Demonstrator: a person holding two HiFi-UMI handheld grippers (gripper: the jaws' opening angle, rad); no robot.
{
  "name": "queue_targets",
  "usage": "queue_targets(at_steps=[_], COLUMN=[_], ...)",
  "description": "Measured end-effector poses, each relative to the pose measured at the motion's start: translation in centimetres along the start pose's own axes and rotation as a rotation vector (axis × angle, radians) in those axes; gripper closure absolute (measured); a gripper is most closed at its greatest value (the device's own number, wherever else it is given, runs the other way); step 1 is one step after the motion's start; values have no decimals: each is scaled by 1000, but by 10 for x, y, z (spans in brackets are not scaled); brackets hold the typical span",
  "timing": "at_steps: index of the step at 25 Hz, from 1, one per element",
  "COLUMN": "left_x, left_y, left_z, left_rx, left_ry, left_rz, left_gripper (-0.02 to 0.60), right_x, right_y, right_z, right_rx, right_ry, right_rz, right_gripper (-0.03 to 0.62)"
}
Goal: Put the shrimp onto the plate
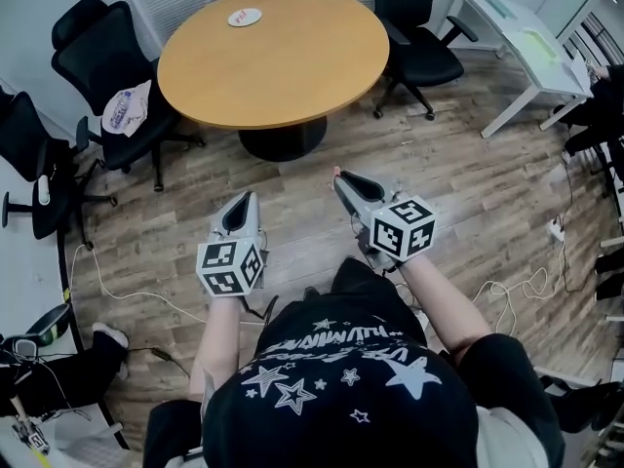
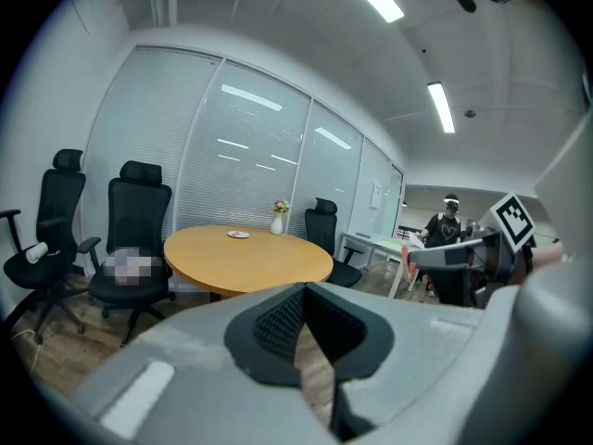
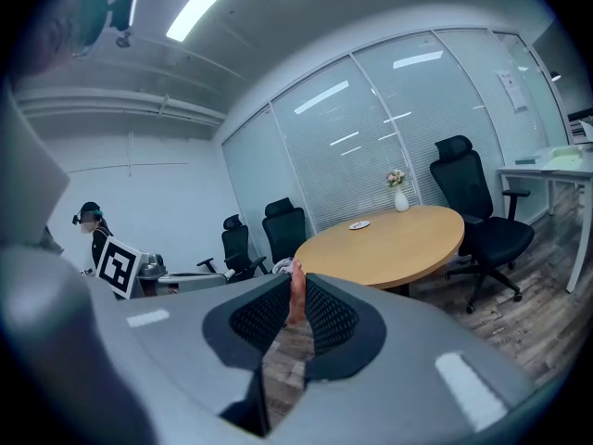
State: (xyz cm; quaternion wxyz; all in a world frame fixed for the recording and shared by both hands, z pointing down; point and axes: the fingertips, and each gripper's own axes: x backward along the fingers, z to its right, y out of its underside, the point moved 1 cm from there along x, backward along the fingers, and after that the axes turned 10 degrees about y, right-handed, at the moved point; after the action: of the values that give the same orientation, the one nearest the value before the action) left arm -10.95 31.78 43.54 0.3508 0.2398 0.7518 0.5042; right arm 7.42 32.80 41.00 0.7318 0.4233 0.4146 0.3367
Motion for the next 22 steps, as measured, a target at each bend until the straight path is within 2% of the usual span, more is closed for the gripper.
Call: queue_targets(at_steps=[11,15,22], left_x=[-39,-70,-136], left_y=[-10,-22,-46], left_z=[-43,-67,-101], left_rx=[18,19,49], left_ry=[-70,-94,-128], left_rz=[-19,-21,-42], left_gripper=[580,580,580], right_x=[-68,-108,-165], right_y=[-23,-39,-77], right_z=[36,55,103], right_rx=[-52,-87,-102], right_ry=[-39,-84,-97], right_rz=[-2,0,-17], right_gripper=[542,542,542])
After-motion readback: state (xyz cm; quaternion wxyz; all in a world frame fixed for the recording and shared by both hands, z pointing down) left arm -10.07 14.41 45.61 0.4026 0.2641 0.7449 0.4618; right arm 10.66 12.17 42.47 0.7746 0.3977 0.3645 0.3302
